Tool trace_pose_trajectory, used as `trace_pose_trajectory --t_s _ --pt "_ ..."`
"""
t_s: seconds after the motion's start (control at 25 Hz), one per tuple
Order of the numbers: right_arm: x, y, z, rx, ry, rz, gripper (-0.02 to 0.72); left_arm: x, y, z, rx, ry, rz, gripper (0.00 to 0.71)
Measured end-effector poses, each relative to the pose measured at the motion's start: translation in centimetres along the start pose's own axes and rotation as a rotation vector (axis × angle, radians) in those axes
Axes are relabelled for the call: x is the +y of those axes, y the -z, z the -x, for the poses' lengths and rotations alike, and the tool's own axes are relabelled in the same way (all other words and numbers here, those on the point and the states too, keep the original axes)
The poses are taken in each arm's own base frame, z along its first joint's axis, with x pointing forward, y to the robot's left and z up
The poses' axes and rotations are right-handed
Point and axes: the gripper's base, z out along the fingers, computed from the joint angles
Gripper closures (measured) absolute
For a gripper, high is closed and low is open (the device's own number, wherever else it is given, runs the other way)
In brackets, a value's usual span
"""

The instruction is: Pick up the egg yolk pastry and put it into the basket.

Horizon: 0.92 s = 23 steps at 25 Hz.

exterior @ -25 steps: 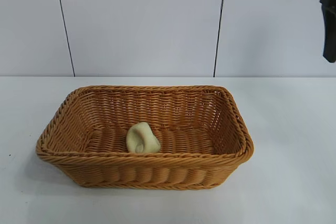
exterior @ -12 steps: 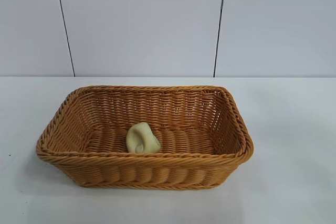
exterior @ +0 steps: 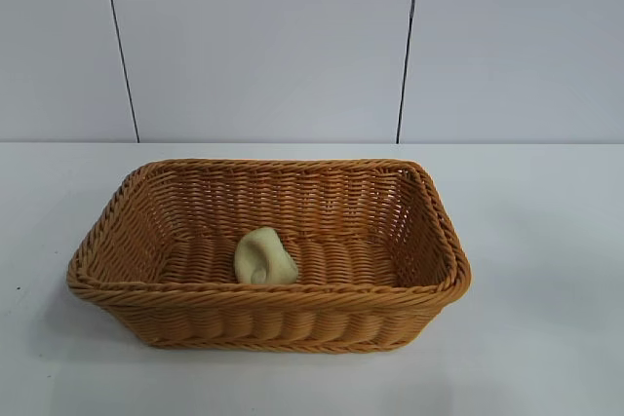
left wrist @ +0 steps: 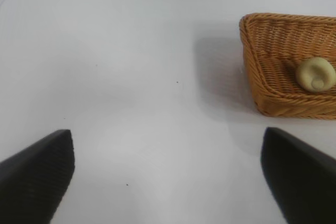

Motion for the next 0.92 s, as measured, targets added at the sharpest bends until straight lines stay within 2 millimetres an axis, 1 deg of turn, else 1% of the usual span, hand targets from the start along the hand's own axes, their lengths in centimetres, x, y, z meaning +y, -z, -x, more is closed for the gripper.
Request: trace_pose_trajectory --t_s 0.2,0.48,0.56,0.92 --pt "0.0 2.3 -1.4 -0.173 0.002 0.007 0.009 0.0 0.0 0.0 0.000 0.000 0.000 0.018" --pt "-0.1 5.2 -4.1 -0.420 0.003 0.016 0.009 0.0 0.0 0.0 0.000 0.000 0.000 0.018" --pt "-0.1 5.4 -4.4 -0.446 0.004 0.017 0.009 0.0 0.0 0.0 0.000 0.000 0.000 0.018" --pt "-0.1 5.4 -4.4 -0.445 0.004 0.017 0.008 0.0 0.0 0.0 0.000 0.000 0.000 0.018"
